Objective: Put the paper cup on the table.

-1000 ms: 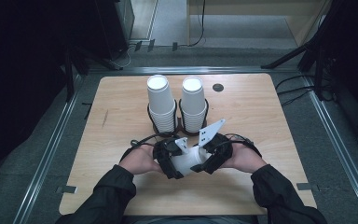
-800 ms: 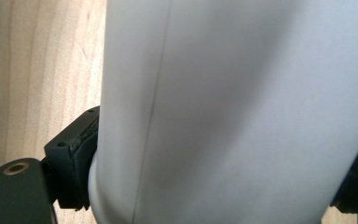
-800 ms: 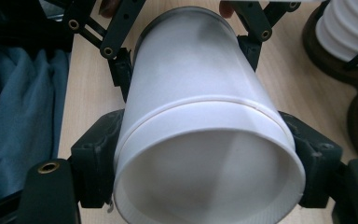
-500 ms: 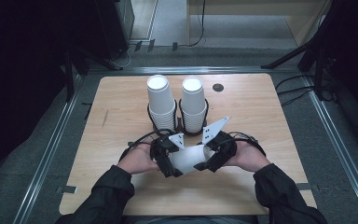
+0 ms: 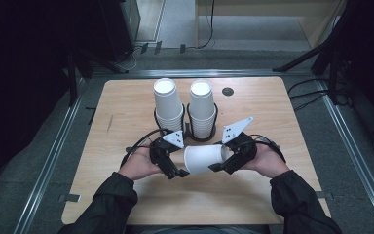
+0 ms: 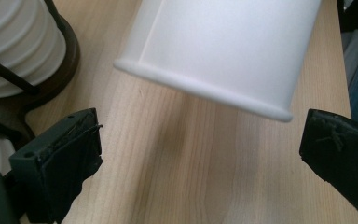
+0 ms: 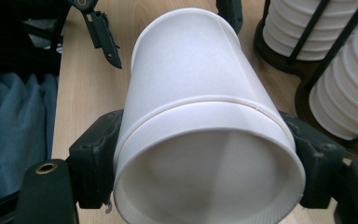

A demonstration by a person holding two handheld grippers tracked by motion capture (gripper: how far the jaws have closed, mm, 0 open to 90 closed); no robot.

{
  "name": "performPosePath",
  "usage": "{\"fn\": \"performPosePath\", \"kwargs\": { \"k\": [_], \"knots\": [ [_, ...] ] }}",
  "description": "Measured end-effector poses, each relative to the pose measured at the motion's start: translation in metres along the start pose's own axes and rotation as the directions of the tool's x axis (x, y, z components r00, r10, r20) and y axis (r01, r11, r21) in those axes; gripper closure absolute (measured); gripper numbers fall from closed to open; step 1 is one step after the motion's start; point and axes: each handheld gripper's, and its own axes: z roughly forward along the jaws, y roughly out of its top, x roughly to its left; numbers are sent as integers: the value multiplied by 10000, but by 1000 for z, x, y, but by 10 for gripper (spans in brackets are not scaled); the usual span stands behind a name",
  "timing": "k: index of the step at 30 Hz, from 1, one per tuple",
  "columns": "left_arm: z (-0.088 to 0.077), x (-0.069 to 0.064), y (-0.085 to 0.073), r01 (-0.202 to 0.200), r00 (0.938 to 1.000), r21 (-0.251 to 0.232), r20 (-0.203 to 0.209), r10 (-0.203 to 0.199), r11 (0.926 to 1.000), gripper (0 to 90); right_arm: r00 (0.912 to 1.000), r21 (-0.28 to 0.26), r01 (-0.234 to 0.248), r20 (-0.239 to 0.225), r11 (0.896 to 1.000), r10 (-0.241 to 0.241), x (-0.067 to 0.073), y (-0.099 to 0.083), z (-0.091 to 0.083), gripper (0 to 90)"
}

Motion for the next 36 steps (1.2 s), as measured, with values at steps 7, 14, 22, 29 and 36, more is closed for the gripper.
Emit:
{"fn": "performPosePath", "kwargs": {
  "k": [7,14,22,29,36],
  "knots": [
    [-8,2,-2,614,9977,-1351,353,-572,9889,0,9997,-790,-220,35,9966,224,-1,-1,-13,235],
    [-10,1,-1,752,9960,-2108,622,-634,9746,0,9995,-1709,-328,-102,9847,315,1,3,-22,235],
    [-3,-2,5,1305,9853,-2591,1413,-961,9570,0,9985,-2483,-184,-540,9685,51,7,12,-23,236],
    [-3,-8,7,1155,9866,-3004,1453,-743,9468,14,9976,-2517,-208,-691,9676,35,10,15,-18,237],
    [-12,-9,5,1204,9891,-3307,1208,-845,9360,113,9961,-2774,-351,-873,9601,112,7,14,-19,247]
  ]
}}
